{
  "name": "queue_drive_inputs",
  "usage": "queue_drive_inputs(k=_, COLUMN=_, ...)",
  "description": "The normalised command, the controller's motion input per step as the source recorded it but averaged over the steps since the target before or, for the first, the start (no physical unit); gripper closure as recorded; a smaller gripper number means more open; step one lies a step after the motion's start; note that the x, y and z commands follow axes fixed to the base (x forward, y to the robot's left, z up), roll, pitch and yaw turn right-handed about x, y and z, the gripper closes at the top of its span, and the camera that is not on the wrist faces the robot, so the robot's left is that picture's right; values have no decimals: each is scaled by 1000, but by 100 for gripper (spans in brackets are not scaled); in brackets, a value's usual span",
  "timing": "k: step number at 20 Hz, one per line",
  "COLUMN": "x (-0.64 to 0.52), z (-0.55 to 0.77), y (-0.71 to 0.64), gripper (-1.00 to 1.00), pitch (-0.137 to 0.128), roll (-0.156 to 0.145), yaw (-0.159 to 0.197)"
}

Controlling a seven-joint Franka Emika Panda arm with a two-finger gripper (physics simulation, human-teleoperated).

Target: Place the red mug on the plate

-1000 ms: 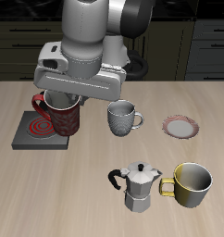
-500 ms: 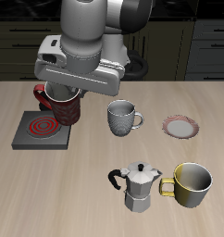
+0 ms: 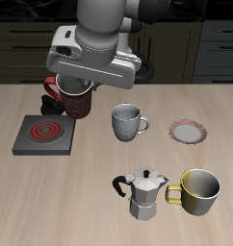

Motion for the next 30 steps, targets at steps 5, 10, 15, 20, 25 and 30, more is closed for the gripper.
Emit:
queue_drive_inputs(k=5, x=-306, z=184, y=499, gripper=100, pitch=-143, roll=41, yaw=101)
queue_drive_inputs(k=10, x=-170, z=195, y=236, gripper=100, pitch=-160, roll=-3, yaw=90)
queue_drive_inputs(k=15, x=-23, z=-115, y=28, gripper=100, pitch=-18, roll=3, yaw=-19)
queue_drive_inputs(k=20, x=-214, z=-192, y=298, gripper=100, pitch=-27, roll=40, yaw=-22)
queue_drive_inputs(k=25, x=-288, z=32, y=271, gripper=100, pitch=-70, roll=16, yaw=10)
queue_drive_inputs(k=30, x=-259, z=154, y=485, gripper=100, pitch=-113, roll=51, yaw=138)
